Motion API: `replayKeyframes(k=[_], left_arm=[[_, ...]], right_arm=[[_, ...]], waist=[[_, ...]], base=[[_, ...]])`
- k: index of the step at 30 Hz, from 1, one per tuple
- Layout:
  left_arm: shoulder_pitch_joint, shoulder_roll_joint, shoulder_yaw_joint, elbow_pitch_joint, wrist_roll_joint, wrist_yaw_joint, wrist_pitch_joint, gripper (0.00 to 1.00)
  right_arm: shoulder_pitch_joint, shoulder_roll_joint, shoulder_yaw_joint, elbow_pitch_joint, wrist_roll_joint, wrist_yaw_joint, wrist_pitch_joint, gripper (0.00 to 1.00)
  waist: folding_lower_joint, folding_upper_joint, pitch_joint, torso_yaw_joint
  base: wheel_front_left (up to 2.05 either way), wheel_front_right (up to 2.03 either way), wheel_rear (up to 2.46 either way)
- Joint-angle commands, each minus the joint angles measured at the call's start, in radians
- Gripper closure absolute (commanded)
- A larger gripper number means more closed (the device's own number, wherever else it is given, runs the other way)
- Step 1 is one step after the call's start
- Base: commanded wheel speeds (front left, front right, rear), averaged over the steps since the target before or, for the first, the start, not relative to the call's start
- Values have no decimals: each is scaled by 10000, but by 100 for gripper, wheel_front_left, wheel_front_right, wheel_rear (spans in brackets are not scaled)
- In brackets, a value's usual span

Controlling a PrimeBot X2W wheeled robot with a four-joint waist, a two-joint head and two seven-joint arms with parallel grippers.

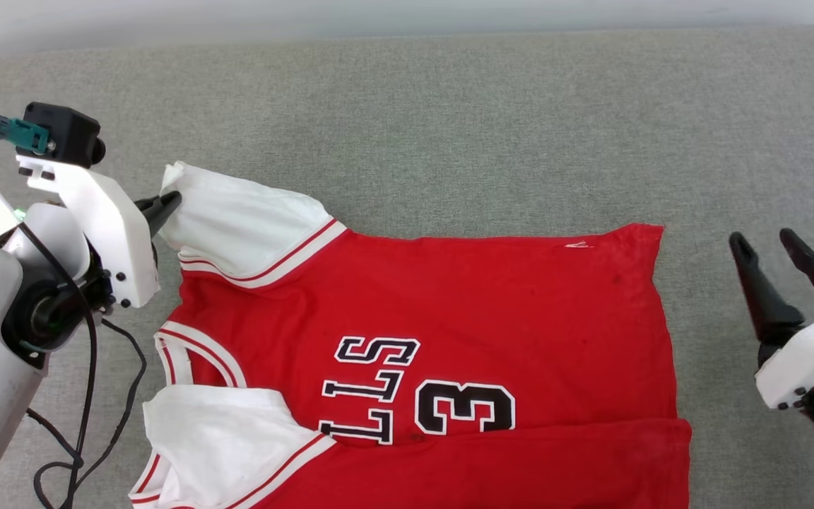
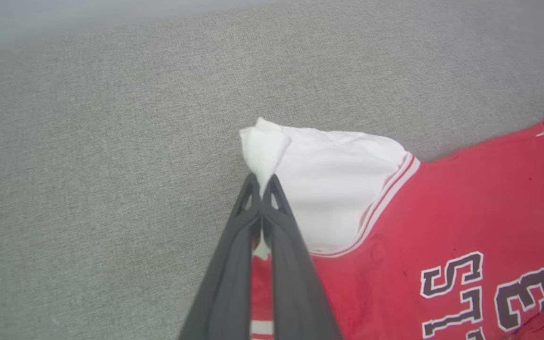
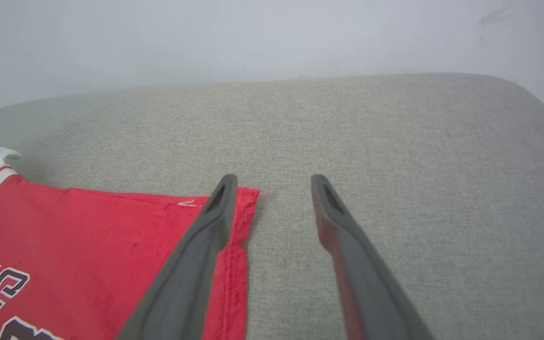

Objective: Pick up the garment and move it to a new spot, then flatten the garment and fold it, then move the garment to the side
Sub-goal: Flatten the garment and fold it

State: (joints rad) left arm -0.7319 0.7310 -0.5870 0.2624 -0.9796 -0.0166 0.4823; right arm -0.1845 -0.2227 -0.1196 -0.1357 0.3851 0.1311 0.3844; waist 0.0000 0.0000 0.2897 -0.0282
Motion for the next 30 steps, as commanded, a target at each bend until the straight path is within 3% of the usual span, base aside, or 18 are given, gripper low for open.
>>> replayKeyframes(k=[1,8,14,26,30], left_arm=[[131,14,-3,-21,-20,44,4,100],[68,-32,30,-72,-80,68,-93,100],[-118,-111,-5,-114,-39,62,-103,100],[-1000,-681,-172,-49,210,-178,-205,100],[-1241,-830,-224,98,280,-261,-292,100]], right_arm=[[194,164,-47,-81,-17,-8,-250,0],[489,466,34,86,-195,-8,-997,0],[59,177,126,498,16,-8,-746,0],[-2159,-1402,1364,1665,1483,-8,2804,0],[-2824,-1611,1985,2068,1631,-8,3528,0]], waist=[[0,0,-1,-41],[0,0,56,-125],[0,0,224,-87],[0,0,1190,533],[0,0,1415,673]], base=[[0,0,0],[0,0,0],[0,0,0],[0,0,0],[0,0,0]])
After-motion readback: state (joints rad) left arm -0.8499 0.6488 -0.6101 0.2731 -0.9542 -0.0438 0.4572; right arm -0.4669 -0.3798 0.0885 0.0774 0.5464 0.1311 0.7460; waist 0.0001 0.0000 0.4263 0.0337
